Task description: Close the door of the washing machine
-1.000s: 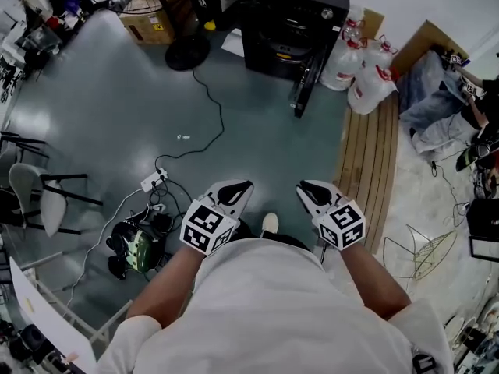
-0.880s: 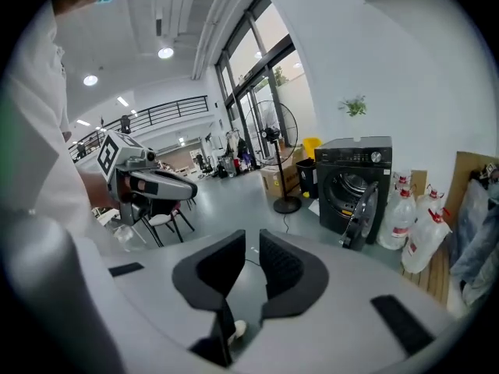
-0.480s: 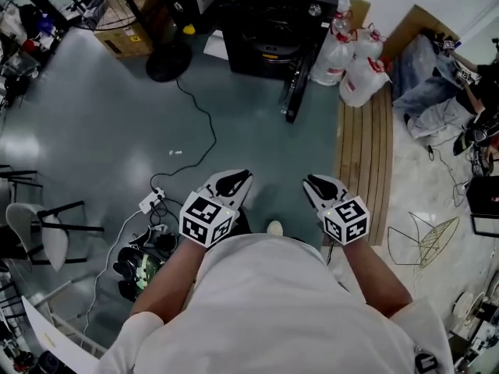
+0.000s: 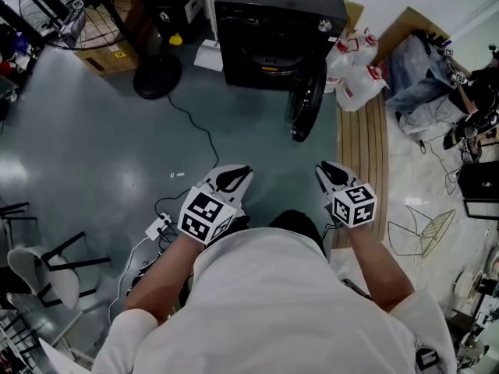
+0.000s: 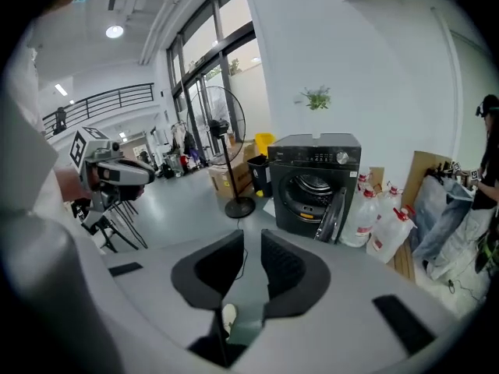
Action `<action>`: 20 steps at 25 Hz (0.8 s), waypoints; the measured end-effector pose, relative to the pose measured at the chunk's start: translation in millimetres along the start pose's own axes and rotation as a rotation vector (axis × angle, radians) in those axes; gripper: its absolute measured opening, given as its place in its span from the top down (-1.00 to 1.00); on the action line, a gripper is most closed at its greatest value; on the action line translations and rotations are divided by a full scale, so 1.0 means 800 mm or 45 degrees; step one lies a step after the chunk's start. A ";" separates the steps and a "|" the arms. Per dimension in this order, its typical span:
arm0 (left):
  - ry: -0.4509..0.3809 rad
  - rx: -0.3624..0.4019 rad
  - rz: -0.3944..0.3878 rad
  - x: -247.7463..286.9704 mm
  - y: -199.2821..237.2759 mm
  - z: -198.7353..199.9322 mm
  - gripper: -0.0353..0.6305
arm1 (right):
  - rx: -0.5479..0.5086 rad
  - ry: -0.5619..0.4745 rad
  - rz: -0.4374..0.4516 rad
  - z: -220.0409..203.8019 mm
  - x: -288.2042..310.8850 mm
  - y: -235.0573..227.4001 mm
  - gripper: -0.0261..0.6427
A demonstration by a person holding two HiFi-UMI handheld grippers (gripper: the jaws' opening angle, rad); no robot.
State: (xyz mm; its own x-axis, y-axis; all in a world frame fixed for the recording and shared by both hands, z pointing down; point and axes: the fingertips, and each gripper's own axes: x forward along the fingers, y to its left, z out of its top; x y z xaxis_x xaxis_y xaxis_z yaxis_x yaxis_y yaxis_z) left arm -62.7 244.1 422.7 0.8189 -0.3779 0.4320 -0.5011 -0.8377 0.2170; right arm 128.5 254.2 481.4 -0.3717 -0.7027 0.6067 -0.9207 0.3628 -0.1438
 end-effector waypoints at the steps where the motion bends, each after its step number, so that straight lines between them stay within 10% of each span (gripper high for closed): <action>1: 0.001 0.002 0.002 -0.004 0.016 0.000 0.83 | 0.012 0.005 -0.020 0.005 0.013 -0.004 0.68; 20: 0.038 -0.054 -0.016 0.062 0.171 0.074 0.83 | 0.223 0.180 -0.253 0.044 0.213 -0.245 0.61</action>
State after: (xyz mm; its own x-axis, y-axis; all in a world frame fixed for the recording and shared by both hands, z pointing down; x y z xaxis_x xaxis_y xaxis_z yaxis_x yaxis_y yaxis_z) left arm -74.3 87.2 422.0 0.8166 -0.3551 0.4551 -0.5029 -0.8247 0.2589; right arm 241.3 41.9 585.0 -0.1731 -0.6525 0.7377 -0.9848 0.1069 -0.1365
